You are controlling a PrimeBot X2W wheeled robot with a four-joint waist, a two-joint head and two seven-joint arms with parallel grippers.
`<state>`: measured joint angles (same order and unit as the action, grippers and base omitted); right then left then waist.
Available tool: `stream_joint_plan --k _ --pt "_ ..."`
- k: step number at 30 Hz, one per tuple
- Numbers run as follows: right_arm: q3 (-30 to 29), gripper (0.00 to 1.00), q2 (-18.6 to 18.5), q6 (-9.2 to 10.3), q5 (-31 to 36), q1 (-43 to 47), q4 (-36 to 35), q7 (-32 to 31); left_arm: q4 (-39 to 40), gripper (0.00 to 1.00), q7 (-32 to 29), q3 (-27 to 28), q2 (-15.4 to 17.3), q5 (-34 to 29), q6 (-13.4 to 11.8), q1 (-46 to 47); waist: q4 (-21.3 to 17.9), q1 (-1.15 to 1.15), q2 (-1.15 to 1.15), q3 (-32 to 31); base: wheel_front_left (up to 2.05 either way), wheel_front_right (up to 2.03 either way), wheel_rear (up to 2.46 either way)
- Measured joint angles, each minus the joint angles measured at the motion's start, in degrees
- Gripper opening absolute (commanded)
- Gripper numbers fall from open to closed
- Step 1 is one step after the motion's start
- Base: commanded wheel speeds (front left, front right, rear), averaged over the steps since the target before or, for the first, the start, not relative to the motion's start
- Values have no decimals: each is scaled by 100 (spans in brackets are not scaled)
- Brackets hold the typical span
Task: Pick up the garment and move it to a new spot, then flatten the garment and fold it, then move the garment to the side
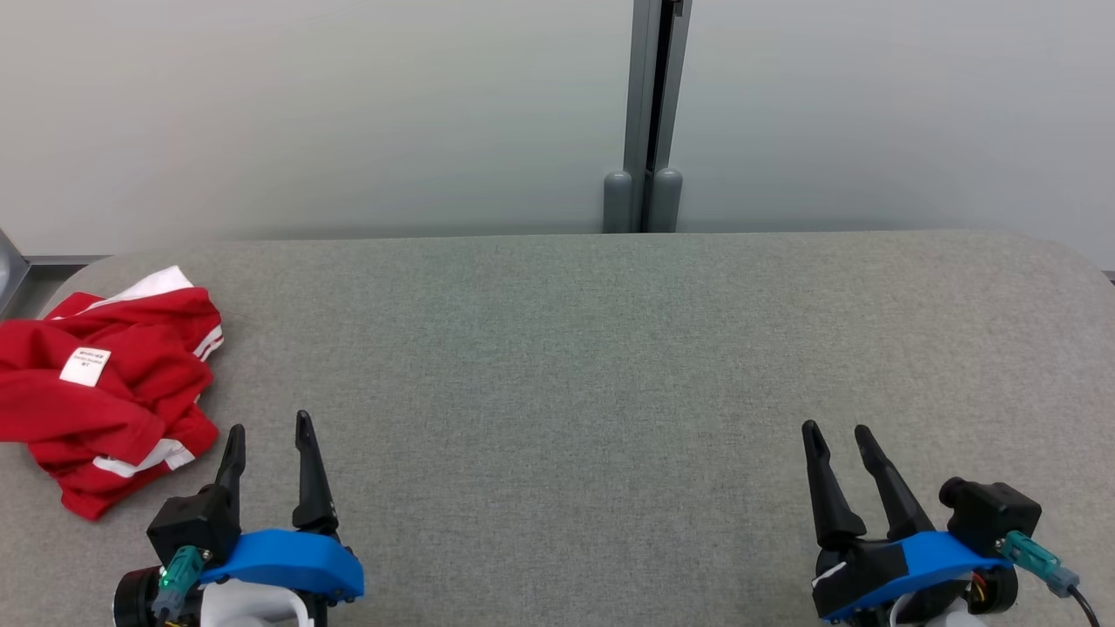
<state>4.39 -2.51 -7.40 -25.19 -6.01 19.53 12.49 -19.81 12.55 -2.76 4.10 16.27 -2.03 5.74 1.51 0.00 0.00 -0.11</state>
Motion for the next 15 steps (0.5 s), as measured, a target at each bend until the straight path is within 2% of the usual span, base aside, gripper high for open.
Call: stream_joint_plan --k 15 --pt "29 100 -9 0 717 -64 141 174 -115 100 168 -30 53 -505 -99 -2 19 0 0 -29 0 0 0"
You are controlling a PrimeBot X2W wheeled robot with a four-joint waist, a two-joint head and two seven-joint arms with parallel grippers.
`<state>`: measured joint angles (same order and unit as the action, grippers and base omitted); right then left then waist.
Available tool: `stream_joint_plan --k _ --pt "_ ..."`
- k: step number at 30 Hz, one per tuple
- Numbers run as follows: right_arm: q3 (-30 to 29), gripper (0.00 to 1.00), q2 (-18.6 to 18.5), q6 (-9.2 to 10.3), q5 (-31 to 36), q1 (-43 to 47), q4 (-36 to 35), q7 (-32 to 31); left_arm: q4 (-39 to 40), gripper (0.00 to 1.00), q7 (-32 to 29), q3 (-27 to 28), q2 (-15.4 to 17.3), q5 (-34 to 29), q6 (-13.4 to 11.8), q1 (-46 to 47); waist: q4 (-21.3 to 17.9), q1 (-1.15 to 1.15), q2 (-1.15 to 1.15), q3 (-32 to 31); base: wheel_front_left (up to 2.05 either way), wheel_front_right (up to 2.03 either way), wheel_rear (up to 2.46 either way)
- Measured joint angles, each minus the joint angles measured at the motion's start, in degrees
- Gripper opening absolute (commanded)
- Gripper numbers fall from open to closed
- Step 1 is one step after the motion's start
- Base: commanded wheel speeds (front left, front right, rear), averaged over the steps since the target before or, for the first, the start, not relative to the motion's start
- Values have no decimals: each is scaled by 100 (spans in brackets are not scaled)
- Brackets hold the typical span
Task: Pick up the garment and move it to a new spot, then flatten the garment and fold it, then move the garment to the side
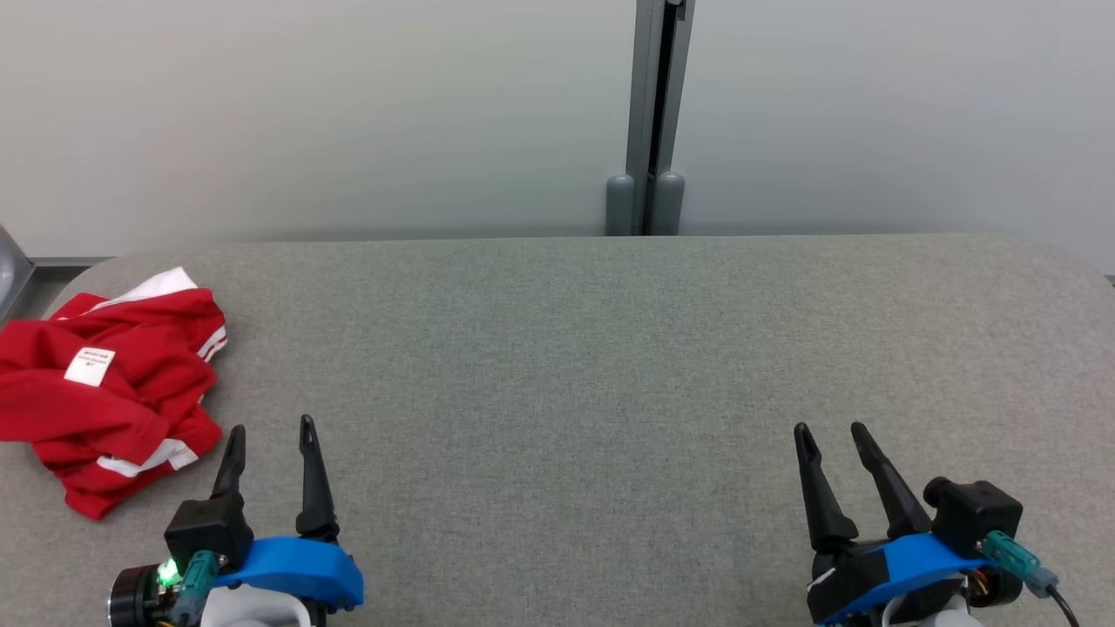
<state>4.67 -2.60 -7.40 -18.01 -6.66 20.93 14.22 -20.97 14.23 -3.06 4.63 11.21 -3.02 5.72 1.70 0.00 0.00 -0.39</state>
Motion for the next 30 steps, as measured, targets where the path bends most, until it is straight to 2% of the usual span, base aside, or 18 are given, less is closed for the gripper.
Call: stream_joint_plan --k 11,30 --pt "-107 100 -5 -1 588 -24 99 75 -186 100 46 -89 42 -315 -151 -3 3 0 0 -26 0 0 0" --pt "-147 100 -7 -1 747 -123 288 73 1 100 -153 -132 111 -234 -254 -59 5 0 0 -17 0 0 0"
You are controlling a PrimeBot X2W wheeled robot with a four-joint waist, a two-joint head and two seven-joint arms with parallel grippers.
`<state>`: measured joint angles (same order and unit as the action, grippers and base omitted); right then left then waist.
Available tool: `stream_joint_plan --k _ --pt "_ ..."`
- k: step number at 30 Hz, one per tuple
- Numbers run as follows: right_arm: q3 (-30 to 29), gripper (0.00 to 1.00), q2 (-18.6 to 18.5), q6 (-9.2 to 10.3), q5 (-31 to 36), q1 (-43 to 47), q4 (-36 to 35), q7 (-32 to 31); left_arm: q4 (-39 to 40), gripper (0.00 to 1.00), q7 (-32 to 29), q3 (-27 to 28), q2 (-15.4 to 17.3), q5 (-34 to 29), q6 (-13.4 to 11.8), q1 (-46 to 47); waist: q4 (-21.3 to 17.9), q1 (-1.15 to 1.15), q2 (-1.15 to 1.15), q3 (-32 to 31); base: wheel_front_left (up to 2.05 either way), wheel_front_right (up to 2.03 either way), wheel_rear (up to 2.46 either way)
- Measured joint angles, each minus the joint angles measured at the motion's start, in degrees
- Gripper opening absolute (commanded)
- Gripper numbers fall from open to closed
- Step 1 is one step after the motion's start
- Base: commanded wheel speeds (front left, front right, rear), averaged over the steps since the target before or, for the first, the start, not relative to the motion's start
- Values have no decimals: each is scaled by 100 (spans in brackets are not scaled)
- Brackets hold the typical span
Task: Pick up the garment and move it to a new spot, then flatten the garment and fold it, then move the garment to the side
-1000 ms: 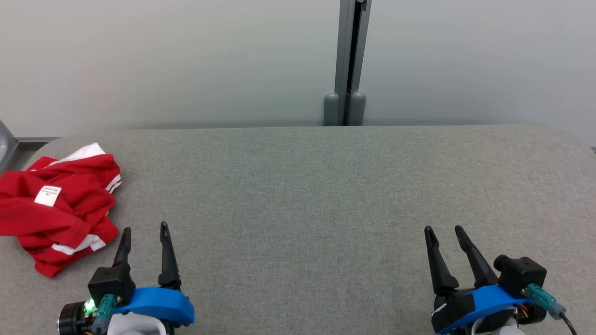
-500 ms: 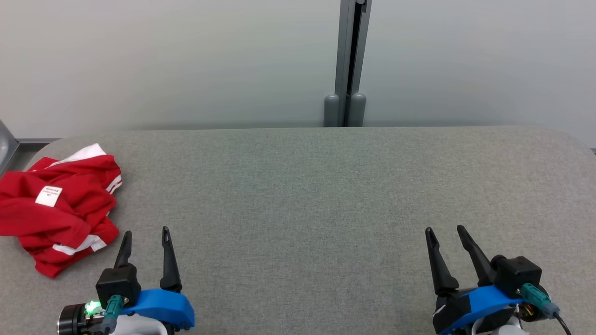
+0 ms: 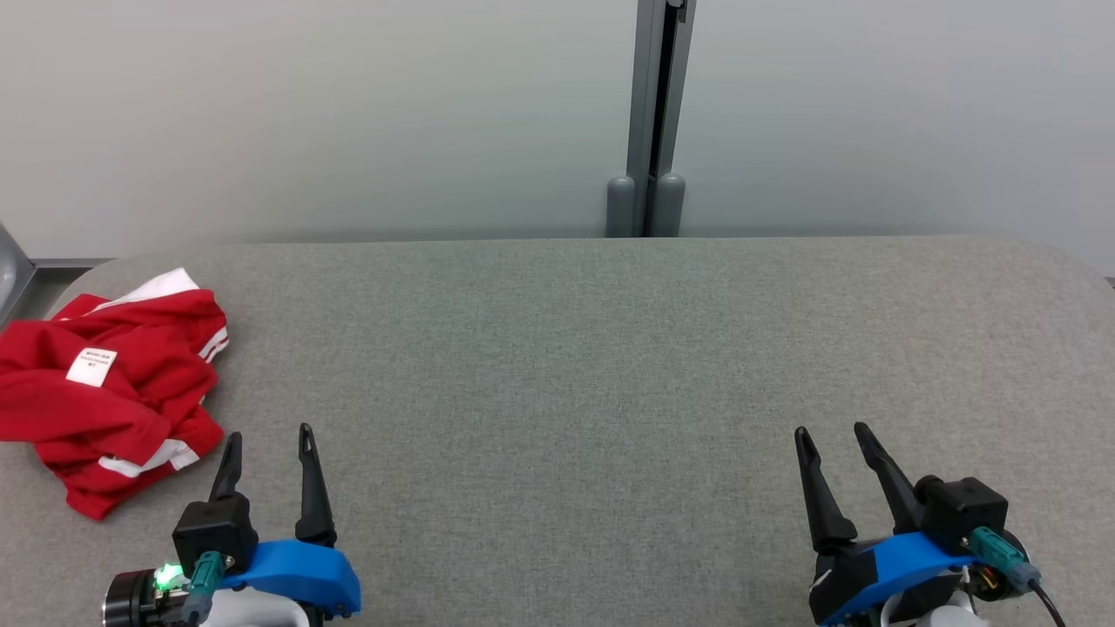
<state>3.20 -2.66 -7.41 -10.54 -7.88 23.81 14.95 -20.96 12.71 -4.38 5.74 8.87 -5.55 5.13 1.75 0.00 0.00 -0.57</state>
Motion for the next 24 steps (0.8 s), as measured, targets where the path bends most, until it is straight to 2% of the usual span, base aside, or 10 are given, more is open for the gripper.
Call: stream_joint_plan --k 13,24 --pt "30 100 -2 0 -15 -12 10 1 71 100 -25 -49 86 37 -47 4 138 0 0 -2 0 0 0" --pt "119 100 -1 -1 23 5 -107 2 242 100 -91 -20 254 74 -103 2 838 0 0 -17 0 0 0"
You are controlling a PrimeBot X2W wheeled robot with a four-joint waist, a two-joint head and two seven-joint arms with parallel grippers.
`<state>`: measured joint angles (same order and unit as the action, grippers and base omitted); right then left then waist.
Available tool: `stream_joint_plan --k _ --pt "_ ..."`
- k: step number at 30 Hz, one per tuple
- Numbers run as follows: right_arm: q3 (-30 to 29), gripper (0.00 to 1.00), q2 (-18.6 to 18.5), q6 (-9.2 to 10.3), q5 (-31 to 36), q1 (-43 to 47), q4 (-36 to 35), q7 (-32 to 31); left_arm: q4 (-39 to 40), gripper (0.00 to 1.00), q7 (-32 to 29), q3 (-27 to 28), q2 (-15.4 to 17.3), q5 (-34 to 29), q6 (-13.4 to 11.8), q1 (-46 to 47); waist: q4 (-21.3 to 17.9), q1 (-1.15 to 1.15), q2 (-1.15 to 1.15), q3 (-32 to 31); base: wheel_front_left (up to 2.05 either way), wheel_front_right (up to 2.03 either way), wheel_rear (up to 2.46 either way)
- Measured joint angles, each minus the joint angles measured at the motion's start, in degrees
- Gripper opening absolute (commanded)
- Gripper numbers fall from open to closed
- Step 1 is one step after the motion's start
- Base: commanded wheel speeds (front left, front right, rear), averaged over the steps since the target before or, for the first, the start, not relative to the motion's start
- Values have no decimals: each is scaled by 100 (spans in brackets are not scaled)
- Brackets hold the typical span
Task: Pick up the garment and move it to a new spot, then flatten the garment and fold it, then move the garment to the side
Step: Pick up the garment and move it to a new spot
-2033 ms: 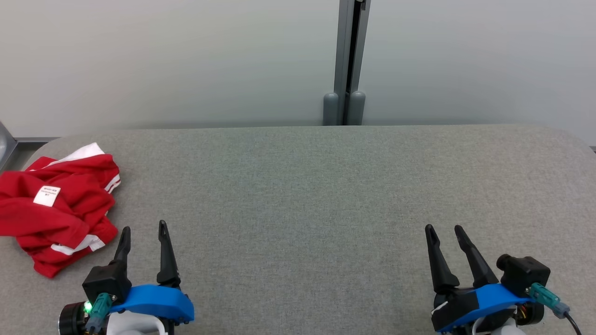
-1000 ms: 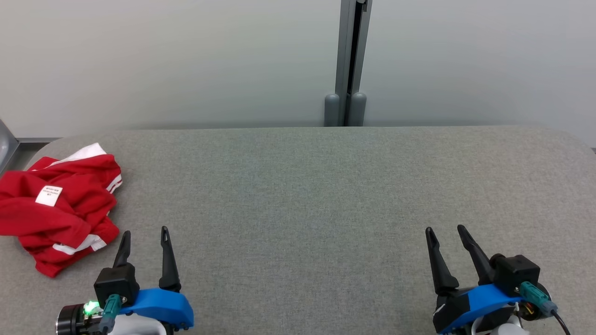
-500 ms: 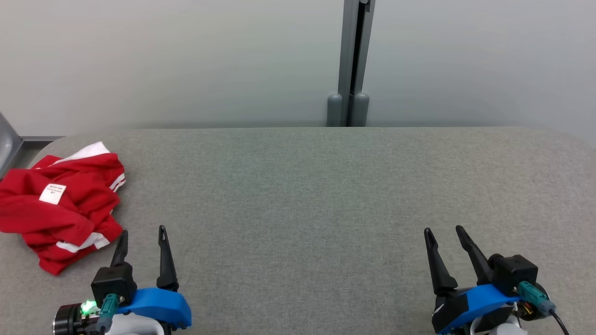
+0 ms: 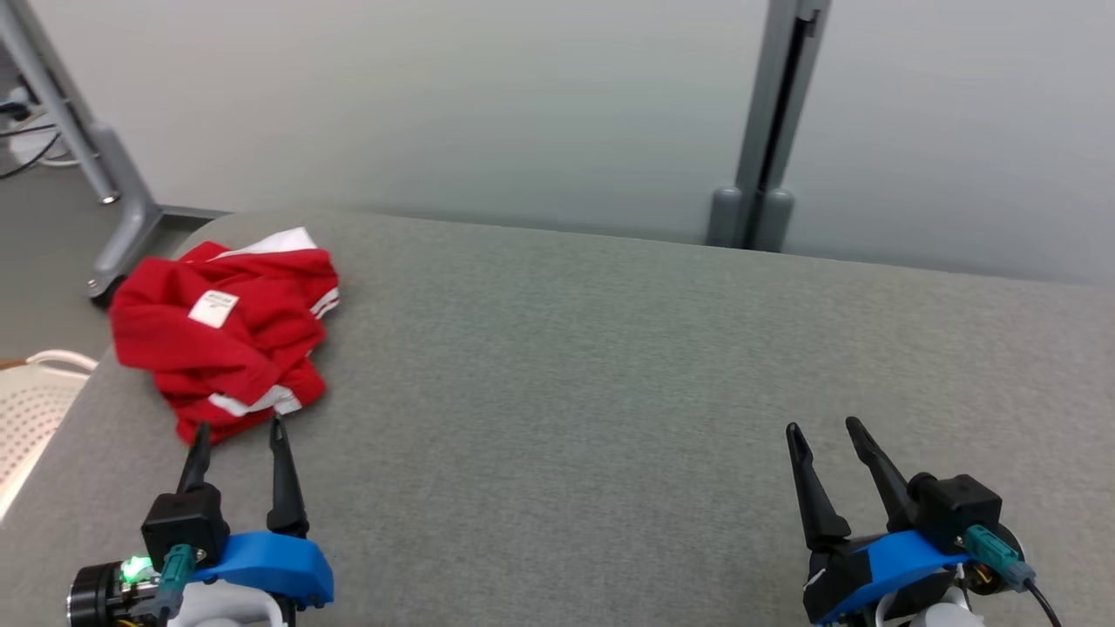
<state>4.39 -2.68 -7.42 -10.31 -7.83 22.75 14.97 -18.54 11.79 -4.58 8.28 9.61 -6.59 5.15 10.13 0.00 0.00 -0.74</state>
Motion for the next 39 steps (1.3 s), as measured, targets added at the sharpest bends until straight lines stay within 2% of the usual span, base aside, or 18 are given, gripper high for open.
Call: stream_joint_plan --k 12,24,33,39 --pt "-19 100 0 0 4 112 -156 0 272 100 -54 143 218 54 -121 -166 971 0 0 7 0 0 0" --pt "-73 100 -1 0 -1 131 -220 0 477 100 32 165 245 160 -152 -271 1847 0 0 137 0 0 0" --pt "22 100 0 0 -10 123 -212 0 536 100 151 234 283 250 -216 -379 1938 0 0 204 0 0 0" --pt "-15 100 1 -5 80 108 -311 1 372 100 177 260 383 313 -129 -71 1761 0 0 299 0 0 0"
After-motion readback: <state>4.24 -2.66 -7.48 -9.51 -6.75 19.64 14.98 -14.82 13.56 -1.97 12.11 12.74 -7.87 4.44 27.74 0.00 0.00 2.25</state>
